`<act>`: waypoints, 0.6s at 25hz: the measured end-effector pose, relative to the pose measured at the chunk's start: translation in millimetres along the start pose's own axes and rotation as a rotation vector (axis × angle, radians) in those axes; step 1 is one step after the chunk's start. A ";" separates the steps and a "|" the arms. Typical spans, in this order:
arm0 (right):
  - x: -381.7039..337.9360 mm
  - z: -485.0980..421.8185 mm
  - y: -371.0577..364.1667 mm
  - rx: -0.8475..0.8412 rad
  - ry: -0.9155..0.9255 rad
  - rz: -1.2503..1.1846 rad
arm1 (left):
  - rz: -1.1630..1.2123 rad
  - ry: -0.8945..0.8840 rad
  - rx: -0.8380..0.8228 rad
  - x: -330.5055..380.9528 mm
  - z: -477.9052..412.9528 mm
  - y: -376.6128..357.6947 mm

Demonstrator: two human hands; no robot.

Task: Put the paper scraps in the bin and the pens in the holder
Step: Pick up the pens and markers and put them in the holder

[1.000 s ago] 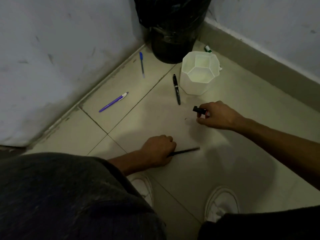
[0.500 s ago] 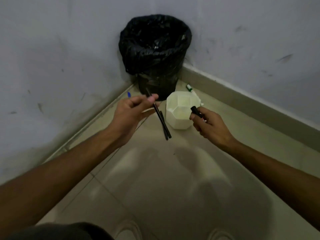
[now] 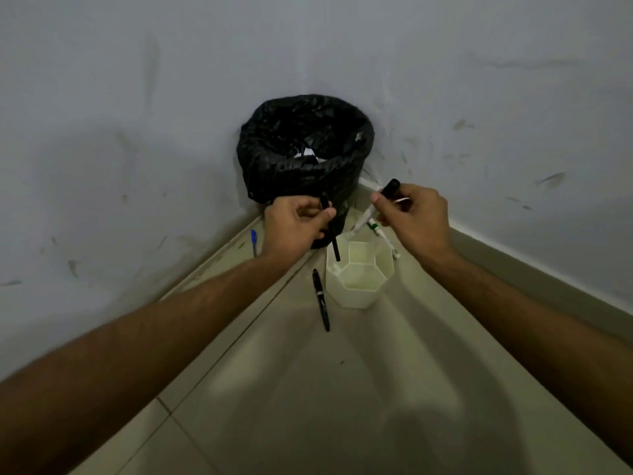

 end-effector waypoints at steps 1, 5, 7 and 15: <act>-1.8 -1.7 -7.1 -0.013 0.022 0.029 | -0.035 -0.020 0.010 -7.5 -1.1 -3.4; -5.9 0.2 -42.0 -0.124 0.155 0.264 | -0.307 -0.119 -0.028 -23.4 0.3 -17.3; 0.7 3.4 -59.6 -0.215 0.173 0.272 | -0.451 -0.168 -0.082 -27.1 6.4 -24.7; 8.8 15.2 -103.0 -0.505 0.345 0.600 | -0.609 -0.242 -0.275 -42.6 21.3 -43.6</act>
Point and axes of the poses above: each hand's wrist, its own z-axis away from the middle knuckle, its own y-axis out of the back of the hand, x = y × z, the point moved 9 cm from there along -z, towards the middle knuckle, and after that the axes turned 2 degrees about z, right-handed, at the moved point
